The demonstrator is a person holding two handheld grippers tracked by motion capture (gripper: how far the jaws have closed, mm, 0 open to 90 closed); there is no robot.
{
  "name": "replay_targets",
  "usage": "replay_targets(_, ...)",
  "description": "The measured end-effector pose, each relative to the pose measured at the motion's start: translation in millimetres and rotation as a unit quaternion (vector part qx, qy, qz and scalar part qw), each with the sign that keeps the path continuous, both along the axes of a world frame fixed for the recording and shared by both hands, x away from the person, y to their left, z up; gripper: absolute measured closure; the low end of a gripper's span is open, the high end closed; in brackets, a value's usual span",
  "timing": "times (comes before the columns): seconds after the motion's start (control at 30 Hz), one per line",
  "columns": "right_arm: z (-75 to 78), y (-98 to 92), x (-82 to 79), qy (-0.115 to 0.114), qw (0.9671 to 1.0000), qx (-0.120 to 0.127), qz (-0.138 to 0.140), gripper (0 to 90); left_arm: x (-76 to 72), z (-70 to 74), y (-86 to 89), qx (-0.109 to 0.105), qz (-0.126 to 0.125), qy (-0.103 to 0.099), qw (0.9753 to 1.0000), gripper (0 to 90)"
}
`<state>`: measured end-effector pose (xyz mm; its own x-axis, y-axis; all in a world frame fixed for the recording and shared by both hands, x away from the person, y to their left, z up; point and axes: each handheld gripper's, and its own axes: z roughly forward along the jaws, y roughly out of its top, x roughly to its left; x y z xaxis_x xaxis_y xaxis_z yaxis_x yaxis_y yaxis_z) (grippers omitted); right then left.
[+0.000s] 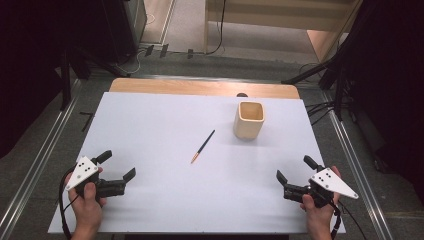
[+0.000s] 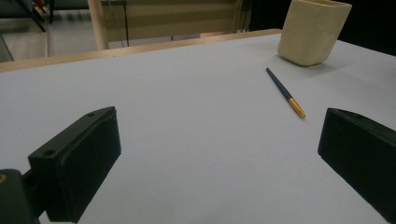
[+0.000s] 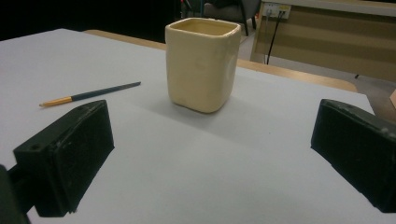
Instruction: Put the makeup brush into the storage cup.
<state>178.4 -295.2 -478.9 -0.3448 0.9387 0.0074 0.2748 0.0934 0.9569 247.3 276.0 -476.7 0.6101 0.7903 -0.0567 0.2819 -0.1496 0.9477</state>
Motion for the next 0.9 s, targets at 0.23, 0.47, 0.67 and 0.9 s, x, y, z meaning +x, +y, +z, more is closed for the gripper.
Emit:
replay_targets(0.23,1.1,-0.4,-1.9,0.000,1.0000,0.003,0.003,0.0,4.5,10.5,-11.7,0.003,-0.010,0.000,0.9999,0.0)
replay_targets(0.47,1.4,1.4,-2.1,0.000,0.9999,0.004,0.010,0.1,17.7,22.7,-30.4,0.005,-0.025,0.002,0.9997,0.0)
replay_targets(0.67,0.5,2.3,-1.4,0.002,0.9999,0.004,0.013,0.2,30.2,29.1,-44.8,0.011,-0.036,0.000,0.9993,0.0)
replay_targets(0.9,-0.3,4.0,-0.2,0.005,0.9999,0.001,0.017,0.3,46.2,38.2,-63.4,0.024,-0.054,-0.002,0.9983,0.0)
